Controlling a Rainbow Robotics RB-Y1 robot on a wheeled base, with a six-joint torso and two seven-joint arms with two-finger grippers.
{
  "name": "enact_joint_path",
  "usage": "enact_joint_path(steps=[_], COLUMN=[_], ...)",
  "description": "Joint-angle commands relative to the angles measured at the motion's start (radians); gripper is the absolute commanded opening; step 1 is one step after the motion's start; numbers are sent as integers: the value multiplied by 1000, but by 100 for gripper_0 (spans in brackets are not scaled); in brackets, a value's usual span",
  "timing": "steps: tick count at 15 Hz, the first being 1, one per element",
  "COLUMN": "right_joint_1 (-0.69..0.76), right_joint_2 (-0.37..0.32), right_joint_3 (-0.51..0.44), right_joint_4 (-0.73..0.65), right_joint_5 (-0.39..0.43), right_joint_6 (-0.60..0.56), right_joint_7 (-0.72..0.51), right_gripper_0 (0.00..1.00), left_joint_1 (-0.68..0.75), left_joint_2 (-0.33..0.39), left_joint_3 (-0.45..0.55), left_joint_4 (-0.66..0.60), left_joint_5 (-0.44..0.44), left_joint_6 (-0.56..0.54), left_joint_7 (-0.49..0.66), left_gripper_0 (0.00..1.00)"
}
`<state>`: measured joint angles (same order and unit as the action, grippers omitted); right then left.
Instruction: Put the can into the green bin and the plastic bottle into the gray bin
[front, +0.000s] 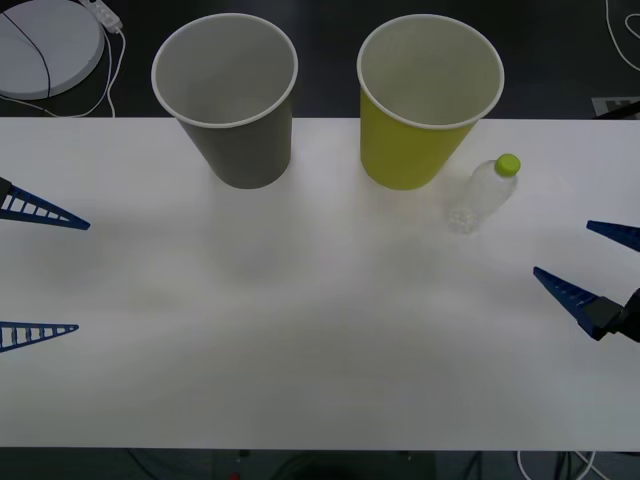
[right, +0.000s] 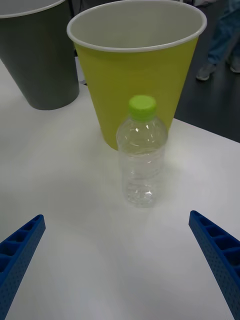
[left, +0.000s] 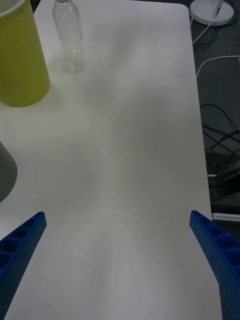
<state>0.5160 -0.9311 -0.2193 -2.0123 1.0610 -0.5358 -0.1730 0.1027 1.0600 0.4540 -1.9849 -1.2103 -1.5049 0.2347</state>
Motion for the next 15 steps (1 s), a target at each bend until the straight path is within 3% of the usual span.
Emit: enact_joint_path(steps=[1, 4, 15], right_joint_1=[-33, -90, -303], right_joint_2=[0, 3, 124], right_joint_3=[87, 195, 275], right_joint_4=[3, 29, 221], right_joint_5=[2, -1, 7], right_joint_6=[103, 227, 203], right_joint_7=[0, -3, 35], right_gripper_0=[100, 100, 100], left_joint_1=[0, 0, 0], left_joint_2=[0, 0, 0], left_joint_3=[0, 0, 0], left_joint_4=[0, 0, 0], left_joint_5=[0, 0, 0], left_joint_6=[0, 0, 0], left_joint_7=[0, 0, 0], left_gripper_0=[100, 100, 100])
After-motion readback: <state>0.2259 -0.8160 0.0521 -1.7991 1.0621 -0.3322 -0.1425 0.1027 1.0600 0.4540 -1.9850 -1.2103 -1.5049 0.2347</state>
